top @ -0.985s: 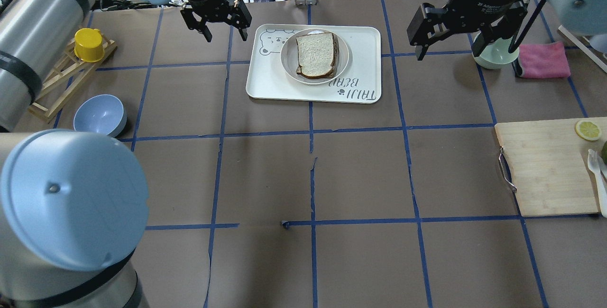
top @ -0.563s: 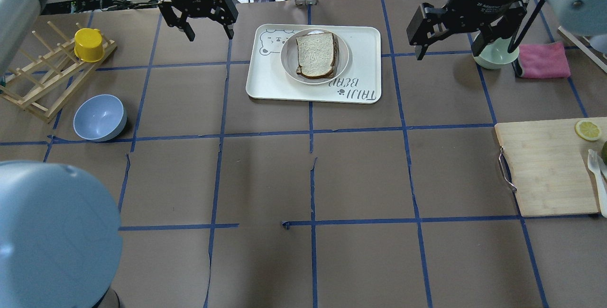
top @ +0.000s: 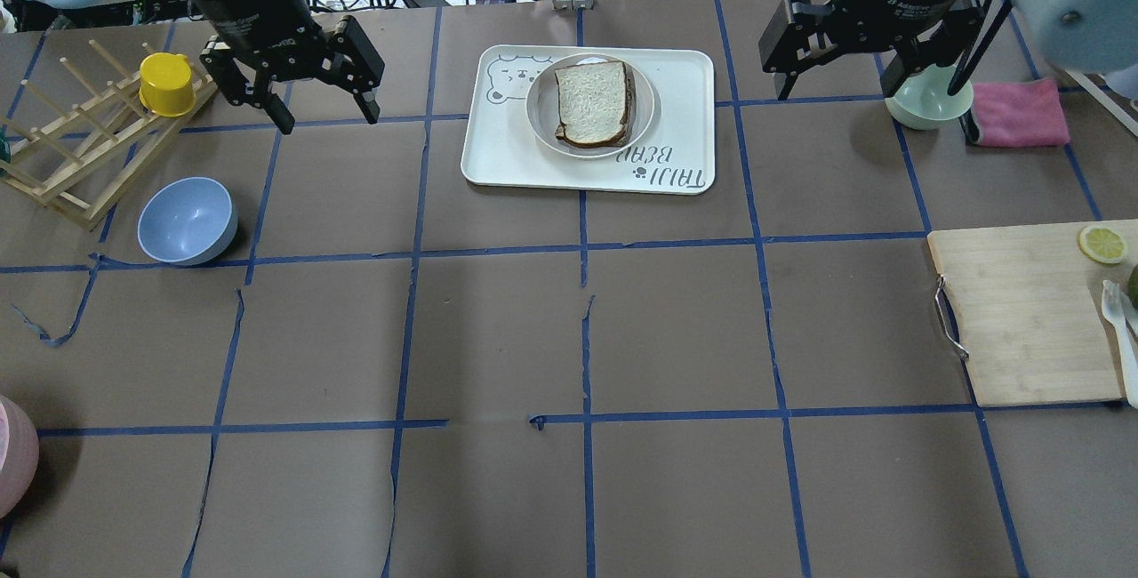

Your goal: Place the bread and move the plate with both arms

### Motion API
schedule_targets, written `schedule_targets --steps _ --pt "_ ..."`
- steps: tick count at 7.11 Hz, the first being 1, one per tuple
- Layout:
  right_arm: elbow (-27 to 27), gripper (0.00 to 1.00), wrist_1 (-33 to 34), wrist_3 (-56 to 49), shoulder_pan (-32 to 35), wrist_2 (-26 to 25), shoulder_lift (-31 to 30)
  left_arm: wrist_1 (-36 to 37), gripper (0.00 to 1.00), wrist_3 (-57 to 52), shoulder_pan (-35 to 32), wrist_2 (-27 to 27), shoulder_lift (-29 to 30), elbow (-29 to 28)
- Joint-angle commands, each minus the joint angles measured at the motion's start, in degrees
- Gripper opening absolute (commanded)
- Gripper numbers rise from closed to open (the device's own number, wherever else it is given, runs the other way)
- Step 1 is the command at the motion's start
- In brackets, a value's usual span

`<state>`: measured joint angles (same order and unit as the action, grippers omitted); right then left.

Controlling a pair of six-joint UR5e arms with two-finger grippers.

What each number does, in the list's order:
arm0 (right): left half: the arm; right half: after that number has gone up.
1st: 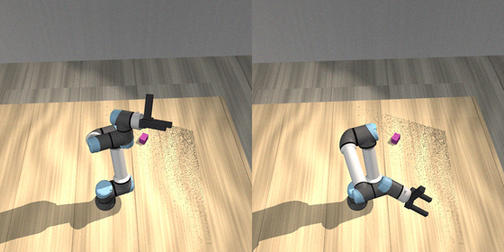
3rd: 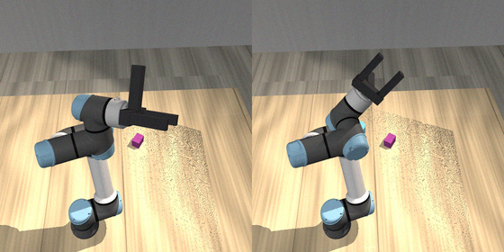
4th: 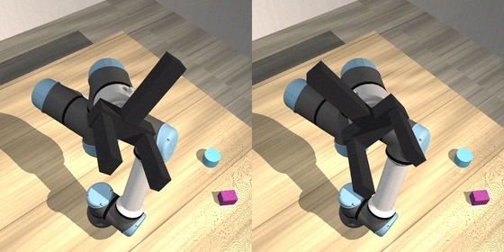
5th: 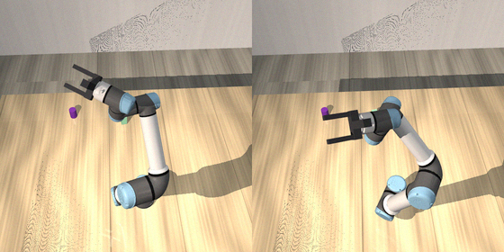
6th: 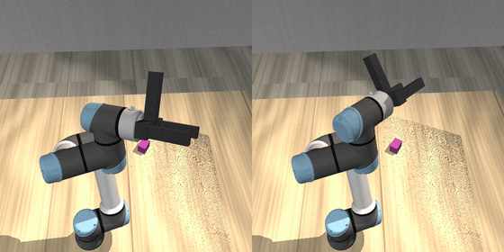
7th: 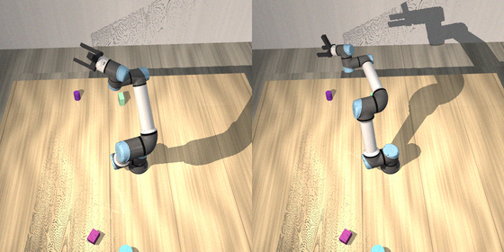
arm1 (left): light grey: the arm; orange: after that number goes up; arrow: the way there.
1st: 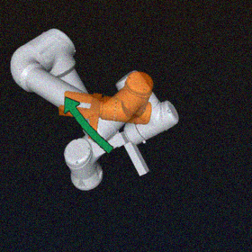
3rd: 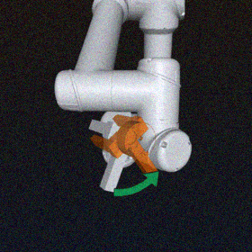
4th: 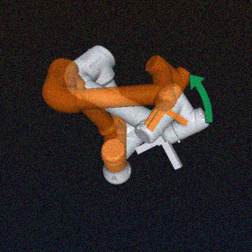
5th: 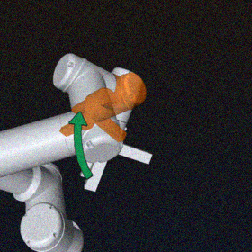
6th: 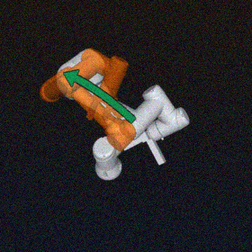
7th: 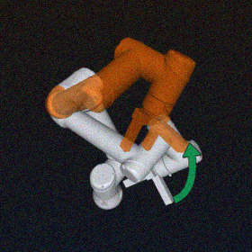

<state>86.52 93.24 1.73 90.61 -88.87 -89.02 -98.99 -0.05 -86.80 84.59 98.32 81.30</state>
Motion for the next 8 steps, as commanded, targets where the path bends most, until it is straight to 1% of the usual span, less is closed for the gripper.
schedule_targets --steps 1,3,5,6,8 --pt "0.23 1.00 0.01 -0.06 0.00 0.10 -0.01 0.29 1.00 2.85 0.40 11.29 -4.53 2.71" --pt "0.32 1.00 0.01 -0.24 0.00 0.01 0.07 2.56 1.00 2.86 0.40 11.30 -5.85 5.69" --pt "0.40 1.00 0.01 -0.24 -0.09 0.10 -0.01 2.75 1.00 2.86 0.31 11.21 -7.96 7.98" --pt "0.49 1.00 -0.07 -0.41 -0.26 0.10 0.07 2.75 1.00 2.69 0.31 8.77 -8.49 8.25" --pt "0.40 1.00 -0.07 -0.41 -0.17 0.10 0.07 2.75 1.00 2.51 0.31 8.48 -8.76 8.69"
